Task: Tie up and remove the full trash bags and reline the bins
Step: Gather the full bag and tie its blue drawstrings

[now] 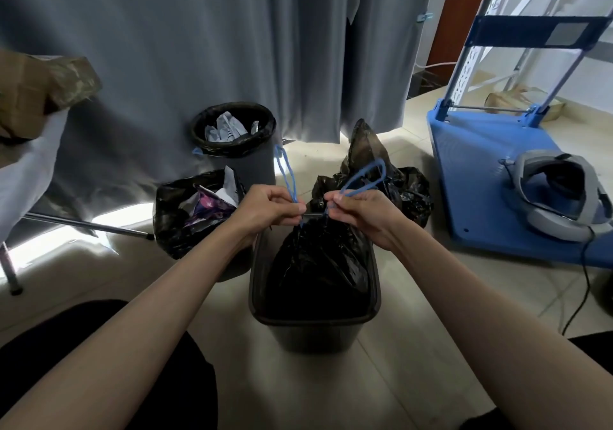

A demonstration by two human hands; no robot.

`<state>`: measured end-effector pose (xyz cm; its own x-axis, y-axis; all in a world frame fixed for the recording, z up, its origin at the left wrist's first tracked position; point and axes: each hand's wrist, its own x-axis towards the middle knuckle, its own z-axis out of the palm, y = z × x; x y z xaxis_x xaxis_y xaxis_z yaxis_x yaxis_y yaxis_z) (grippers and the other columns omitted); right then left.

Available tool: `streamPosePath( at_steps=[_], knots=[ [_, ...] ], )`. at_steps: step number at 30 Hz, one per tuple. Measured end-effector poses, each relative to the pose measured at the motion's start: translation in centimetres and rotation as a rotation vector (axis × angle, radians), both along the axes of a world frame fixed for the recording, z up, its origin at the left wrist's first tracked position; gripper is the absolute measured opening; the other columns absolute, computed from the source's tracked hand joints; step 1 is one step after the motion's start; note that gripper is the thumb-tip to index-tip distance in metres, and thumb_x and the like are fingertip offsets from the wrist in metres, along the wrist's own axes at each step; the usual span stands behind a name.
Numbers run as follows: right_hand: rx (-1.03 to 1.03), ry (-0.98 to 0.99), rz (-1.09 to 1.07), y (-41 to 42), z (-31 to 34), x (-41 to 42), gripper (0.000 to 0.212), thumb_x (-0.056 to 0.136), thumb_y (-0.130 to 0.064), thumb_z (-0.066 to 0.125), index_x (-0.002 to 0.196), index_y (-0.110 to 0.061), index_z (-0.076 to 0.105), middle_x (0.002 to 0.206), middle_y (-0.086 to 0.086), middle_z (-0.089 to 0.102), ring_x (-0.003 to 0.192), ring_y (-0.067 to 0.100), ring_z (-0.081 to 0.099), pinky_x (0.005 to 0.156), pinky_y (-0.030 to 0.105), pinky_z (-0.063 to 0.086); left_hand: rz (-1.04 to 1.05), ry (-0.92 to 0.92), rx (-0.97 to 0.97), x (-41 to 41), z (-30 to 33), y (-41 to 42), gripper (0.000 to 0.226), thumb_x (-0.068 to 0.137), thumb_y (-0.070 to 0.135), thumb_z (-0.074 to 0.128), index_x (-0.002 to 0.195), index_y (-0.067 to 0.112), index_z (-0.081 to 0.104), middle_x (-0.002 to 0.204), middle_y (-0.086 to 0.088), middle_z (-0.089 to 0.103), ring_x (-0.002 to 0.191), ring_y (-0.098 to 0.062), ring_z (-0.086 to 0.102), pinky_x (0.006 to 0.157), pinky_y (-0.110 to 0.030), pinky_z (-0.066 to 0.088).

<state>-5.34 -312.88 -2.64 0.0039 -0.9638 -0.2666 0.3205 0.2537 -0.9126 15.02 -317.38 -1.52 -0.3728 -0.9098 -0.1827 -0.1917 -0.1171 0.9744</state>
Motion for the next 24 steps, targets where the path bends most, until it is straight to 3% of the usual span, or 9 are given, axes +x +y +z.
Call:
streamPosePath(
  at_steps=[3,6,9,11,16,19,21,24],
  knots=[
    [-0.003,0.176,-0.039,-0.3,-0.1,0.3,0.024,0.101,-0.014,0.05,0.089,-0.006,0.07,0.071,0.003,0.057,0.062,0.007,0.054,0.059,0.011,0.05,-0.033,-0.021,-0.091,0.1,0.6,0.3,0.01,0.078,0.0,0.076,0.083,-0.005,0.069,0.081,-0.028,0.065,0.071,-0.023,0.067,0.072,-0.028,0.06],
    [0.001,0.103,-0.066,-0.5,0.0,0.7,0.026,0.104,-0.011,0.044,0.097,0.0,0.067,0.075,0.008,0.063,0.064,0.012,0.064,0.059,0.016,0.053,-0.051,-0.043,-0.178,0.0,1.0,0.4,0.011,0.078,0.004,0.078,0.083,-0.003,0.071,0.084,-0.035,0.065,0.071,-0.024,0.065,0.069,-0.027,0.059],
    [-0.036,0.228,-0.048,-0.6,-0.5,1.3,0.019,0.1,-0.006,0.051,0.113,0.004,0.06,0.064,0.007,0.057,0.049,0.012,0.056,0.052,0.02,0.048,-0.055,-0.07,-0.261,-0.3,1.3,0.3,0.02,0.075,0.011,0.082,0.084,-0.003,0.072,0.076,-0.027,0.067,0.067,-0.021,0.063,0.064,-0.024,0.054],
    [-0.042,0.356,-0.045,-0.5,-1.0,1.5,0.016,0.092,-0.005,0.063,0.106,0.0,0.055,0.06,0.009,0.062,0.044,0.012,0.05,0.049,0.022,0.044,-0.044,-0.123,-0.331,-0.5,1.4,0.1,0.015,0.071,0.016,0.085,0.078,0.007,0.075,0.07,-0.014,0.07,0.063,-0.014,0.061,0.063,-0.024,0.05],
    [-0.106,0.558,0.12,-0.2,-0.9,1.8,0.013,0.083,-0.014,0.075,0.072,-0.011,0.069,0.073,0.012,0.074,0.058,0.015,0.052,0.059,0.023,0.045,-0.011,-0.171,-0.434,-0.9,1.1,-0.2,0.011,0.07,0.019,0.086,0.074,0.015,0.077,0.057,0.011,0.064,0.055,-0.002,0.051,0.059,-0.02,0.041],
    [-0.199,0.547,0.199,-0.4,-0.1,2.0,0.011,0.085,-0.008,0.073,0.075,-0.005,0.074,0.078,0.015,0.073,0.067,0.018,0.054,0.062,0.019,0.046,0.037,-0.21,-0.492,-1.4,1.1,-0.2,0.011,0.07,0.018,0.086,0.072,0.015,0.075,0.054,0.013,0.06,0.054,-0.001,0.049,0.057,-0.017,0.041],
    [-0.223,0.572,0.227,-0.4,0.3,2.1,0.011,0.084,-0.01,0.074,0.085,0.001,0.076,0.085,0.02,0.074,0.073,0.018,0.058,0.07,0.021,0.048,0.032,-0.216,-0.493,-1.5,1.0,-0.2,0.013,0.07,0.017,0.085,0.074,0.012,0.074,0.061,0.005,0.066,0.057,-0.002,0.054,0.059,-0.016,0.042],
    [-0.214,0.568,0.21,-0.4,0.1,2.0,0.015,0.083,-0.021,0.076,0.086,-0.006,0.079,0.084,0.015,0.075,0.073,0.017,0.06,0.075,0.026,0.049,0.002,-0.213,-0.473,-1.7,0.5,-0.3,0.014,0.075,0.023,0.081,0.078,0.012,0.074,0.071,-0.003,0.071,0.063,-0.006,0.059,0.061,-0.017,0.045]
  ],
)
